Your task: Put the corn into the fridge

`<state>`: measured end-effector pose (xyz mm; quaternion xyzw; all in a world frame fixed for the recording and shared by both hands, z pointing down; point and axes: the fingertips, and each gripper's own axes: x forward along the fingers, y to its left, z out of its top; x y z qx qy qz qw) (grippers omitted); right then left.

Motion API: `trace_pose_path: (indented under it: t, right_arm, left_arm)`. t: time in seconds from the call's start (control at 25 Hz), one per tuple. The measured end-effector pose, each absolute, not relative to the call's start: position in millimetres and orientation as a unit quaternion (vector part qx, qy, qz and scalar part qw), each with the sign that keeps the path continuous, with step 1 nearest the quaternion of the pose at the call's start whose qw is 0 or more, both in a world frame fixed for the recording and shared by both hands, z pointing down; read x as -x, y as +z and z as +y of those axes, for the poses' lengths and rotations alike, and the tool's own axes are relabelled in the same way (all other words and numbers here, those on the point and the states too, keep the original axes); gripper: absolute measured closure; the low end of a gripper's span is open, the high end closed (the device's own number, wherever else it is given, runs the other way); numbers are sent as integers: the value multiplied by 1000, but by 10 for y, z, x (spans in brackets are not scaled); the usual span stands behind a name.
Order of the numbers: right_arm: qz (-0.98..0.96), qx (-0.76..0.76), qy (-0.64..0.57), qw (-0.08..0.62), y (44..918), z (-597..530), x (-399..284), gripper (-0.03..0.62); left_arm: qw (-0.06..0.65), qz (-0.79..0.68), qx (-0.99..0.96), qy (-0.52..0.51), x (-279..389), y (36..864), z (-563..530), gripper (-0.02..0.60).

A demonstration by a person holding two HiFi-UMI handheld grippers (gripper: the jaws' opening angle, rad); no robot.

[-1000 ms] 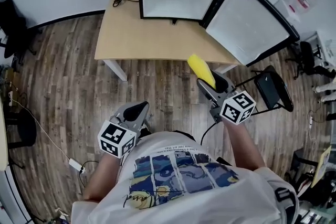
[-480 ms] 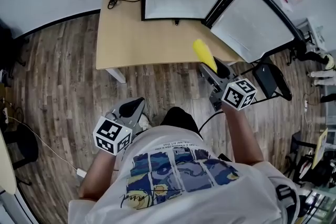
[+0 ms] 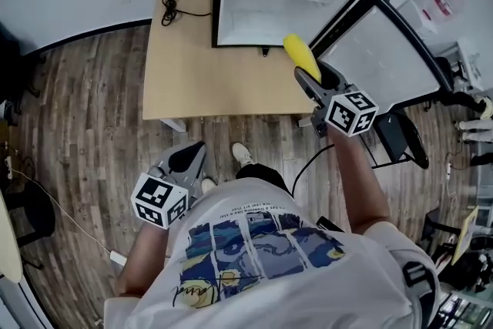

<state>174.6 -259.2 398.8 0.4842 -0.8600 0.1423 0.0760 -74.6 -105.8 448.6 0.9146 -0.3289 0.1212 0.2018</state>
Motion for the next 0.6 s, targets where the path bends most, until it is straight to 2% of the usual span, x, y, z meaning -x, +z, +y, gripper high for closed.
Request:
trace_pose_path:
  t: [0.6]
  right_arm:
    - [-891,-432,71,120,3858,-4460,-1631,356]
  left_arm:
    - [189,-441,-869,118,857,4355,-1818,572]
